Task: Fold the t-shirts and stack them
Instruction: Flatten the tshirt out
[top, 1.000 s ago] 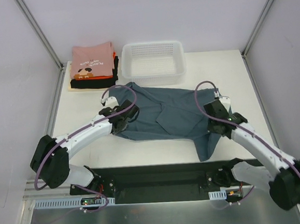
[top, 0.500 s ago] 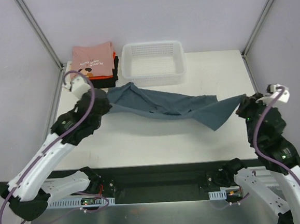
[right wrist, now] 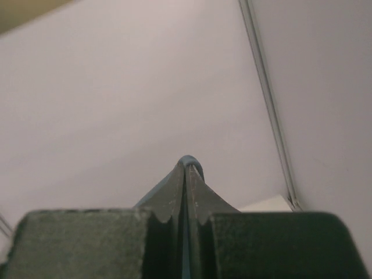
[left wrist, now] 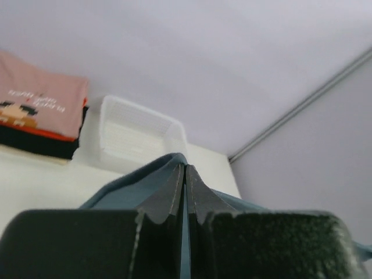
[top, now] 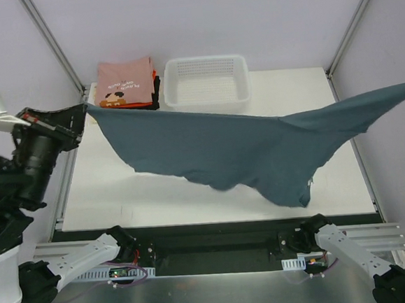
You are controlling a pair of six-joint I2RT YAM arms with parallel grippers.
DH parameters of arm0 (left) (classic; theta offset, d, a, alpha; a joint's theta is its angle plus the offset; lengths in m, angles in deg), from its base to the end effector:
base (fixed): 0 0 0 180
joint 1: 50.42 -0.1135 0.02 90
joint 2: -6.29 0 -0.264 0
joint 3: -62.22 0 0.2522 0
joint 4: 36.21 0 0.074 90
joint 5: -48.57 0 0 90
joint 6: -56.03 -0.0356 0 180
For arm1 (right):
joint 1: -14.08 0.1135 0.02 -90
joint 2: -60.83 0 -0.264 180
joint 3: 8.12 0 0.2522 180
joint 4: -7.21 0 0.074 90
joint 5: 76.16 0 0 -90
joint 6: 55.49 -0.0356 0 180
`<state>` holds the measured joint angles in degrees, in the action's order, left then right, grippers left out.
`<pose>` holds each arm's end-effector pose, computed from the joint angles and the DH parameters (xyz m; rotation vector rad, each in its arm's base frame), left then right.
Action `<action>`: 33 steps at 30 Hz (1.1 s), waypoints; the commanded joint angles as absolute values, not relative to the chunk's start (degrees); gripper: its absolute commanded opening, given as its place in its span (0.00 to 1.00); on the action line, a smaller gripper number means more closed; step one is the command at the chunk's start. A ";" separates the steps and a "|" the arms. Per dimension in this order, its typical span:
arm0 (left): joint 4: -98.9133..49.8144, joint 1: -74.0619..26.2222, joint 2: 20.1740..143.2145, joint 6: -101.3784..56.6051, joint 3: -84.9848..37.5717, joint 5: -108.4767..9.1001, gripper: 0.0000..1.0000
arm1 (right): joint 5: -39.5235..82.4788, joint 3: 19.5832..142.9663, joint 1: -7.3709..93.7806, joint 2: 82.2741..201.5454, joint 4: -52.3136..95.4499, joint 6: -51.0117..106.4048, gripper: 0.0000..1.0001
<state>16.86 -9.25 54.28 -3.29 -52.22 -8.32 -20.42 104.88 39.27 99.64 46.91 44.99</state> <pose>0.0467 -0.0150 0.5649 -0.3731 1.3570 -0.6611 -0.0202 -0.0317 0.5802 0.2350 1.0581 -0.0584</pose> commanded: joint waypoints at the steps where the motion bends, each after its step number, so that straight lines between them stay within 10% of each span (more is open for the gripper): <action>1: 14.64 -9.90 52.34 -10.41 -59.81 -20.82 0.00 | -13.51 118.65 39.04 102.83 49.62 50.50 0.01; 14: 14.56 -9.90 58.49 -12.43 -71.42 -30.36 0.00 | -9.71 125.70 39.04 103.89 51.56 53.31 0.01; 23: 8.67 -11.30 73.76 -20.96 -56.95 6.02 0.00 | -32.73 107.39 38.86 116.72 39.98 65.17 0.01; 33: 7.44 -29.68 104.35 -8.83 -47.42 -11.45 0.00 | -17.12 89.24 22.26 140.68 33.64 48.14 0.01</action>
<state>8.67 -28.44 96.37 -12.16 -46.82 -8.72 -23.33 92.21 26.48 135.74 37.22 55.88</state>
